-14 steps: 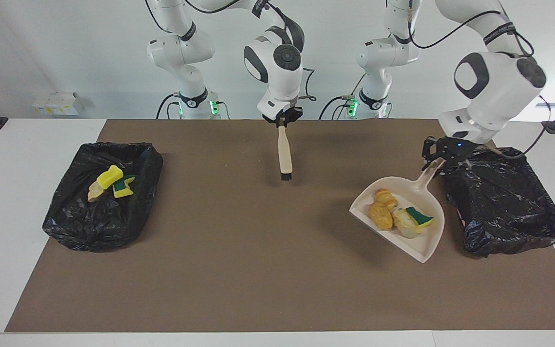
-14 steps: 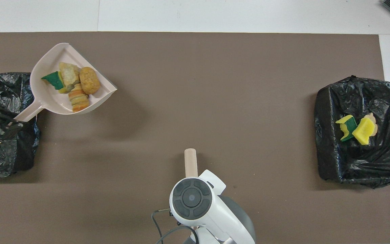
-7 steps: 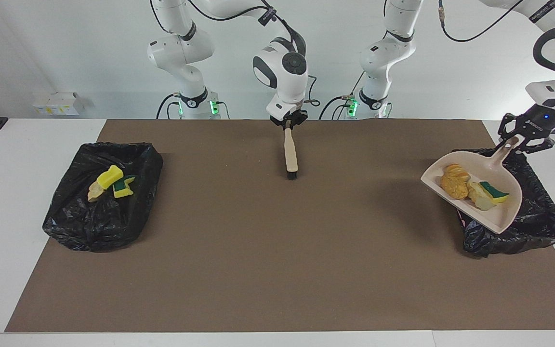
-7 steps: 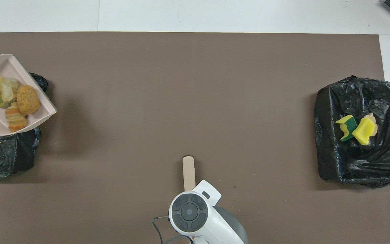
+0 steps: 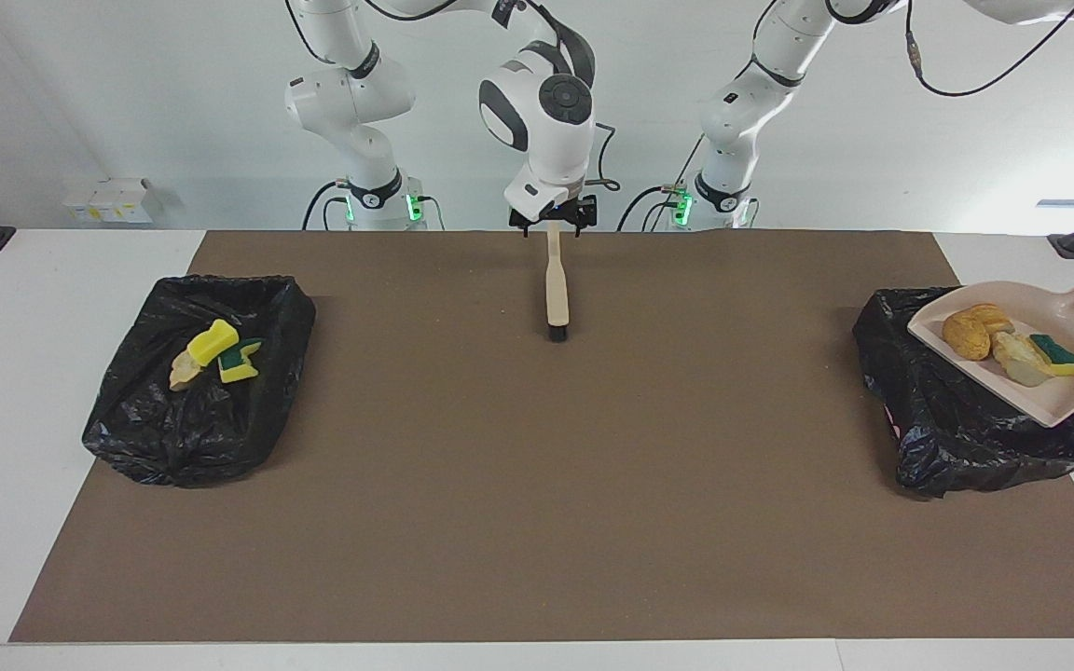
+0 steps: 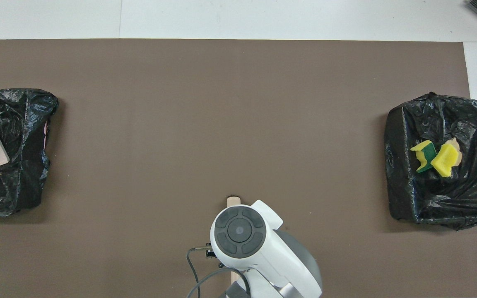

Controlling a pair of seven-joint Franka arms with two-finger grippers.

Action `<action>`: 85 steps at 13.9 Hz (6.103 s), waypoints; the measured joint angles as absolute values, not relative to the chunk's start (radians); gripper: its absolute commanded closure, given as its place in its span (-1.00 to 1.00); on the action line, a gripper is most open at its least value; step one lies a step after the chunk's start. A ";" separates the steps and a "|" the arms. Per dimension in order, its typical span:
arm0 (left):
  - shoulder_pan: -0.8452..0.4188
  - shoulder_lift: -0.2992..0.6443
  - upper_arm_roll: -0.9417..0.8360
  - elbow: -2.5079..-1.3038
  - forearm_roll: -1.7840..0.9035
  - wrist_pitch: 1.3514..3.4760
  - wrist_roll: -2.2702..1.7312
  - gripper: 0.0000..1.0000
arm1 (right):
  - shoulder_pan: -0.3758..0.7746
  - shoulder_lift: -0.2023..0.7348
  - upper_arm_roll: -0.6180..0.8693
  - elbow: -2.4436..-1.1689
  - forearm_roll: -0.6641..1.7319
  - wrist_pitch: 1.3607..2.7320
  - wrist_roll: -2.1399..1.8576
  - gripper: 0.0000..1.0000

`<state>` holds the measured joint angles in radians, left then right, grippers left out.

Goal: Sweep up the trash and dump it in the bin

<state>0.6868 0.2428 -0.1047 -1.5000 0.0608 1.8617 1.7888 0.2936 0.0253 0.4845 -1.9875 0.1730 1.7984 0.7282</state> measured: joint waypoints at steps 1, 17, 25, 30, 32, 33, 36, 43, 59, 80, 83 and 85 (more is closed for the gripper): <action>0.686 0.259 -0.112 -1.485 0.095 1.879 1.791 1.00 | 0.273 0.023 0.484 -1.947 0.170 1.747 0.696 -1.00; 0.386 0.241 -0.135 -1.451 0.988 1.887 1.746 1.00 | 0.007 0.016 0.454 -1.616 0.097 1.422 0.317 -1.00; 0.269 0.183 -0.140 -1.447 1.010 1.885 1.729 1.00 | 0.003 0.017 0.298 -1.541 0.052 1.409 0.235 -1.00; 0.228 0.134 -0.147 -1.445 0.841 1.878 1.675 1.00 | 0.004 0.016 0.158 -1.492 -0.014 1.390 0.229 -1.00; 0.228 0.103 -0.147 -1.446 0.662 1.838 1.604 1.00 | 0.002 0.016 0.105 -1.478 -0.049 1.390 0.228 -1.00; 0.228 0.096 -0.149 -1.447 0.582 1.804 1.540 1.00 | 0.001 0.016 0.080 -1.467 -0.051 1.390 0.226 -1.00; 0.212 0.092 -0.167 -1.460 0.408 1.745 1.292 1.00 | -0.003 0.016 0.026 -1.451 -0.052 1.390 0.146 -1.00; -0.084 0.080 -0.183 -1.573 0.163 1.718 0.335 1.00 | 0.012 0.001 0.002 -1.466 -0.052 1.397 0.214 -1.00; -0.528 0.455 -0.184 -1.642 0.024 2.249 -0.545 1.00 | 0.007 -0.033 -0.007 -1.573 -0.002 1.572 0.158 -1.00; -0.263 0.263 -0.141 -1.657 0.021 1.911 -0.404 -1.00 | 0.005 -0.027 -0.009 -1.574 -0.003 1.562 0.036 -1.00; -0.150 0.196 -0.139 -1.657 0.021 1.796 -0.260 -1.00 | 0.005 -0.027 -0.009 -1.574 -0.003 1.562 0.036 -1.00; -0.074 0.153 -0.139 -1.657 0.021 1.745 -0.180 -1.00 | 0.005 -0.027 -0.009 -1.574 -0.003 1.562 0.036 -1.00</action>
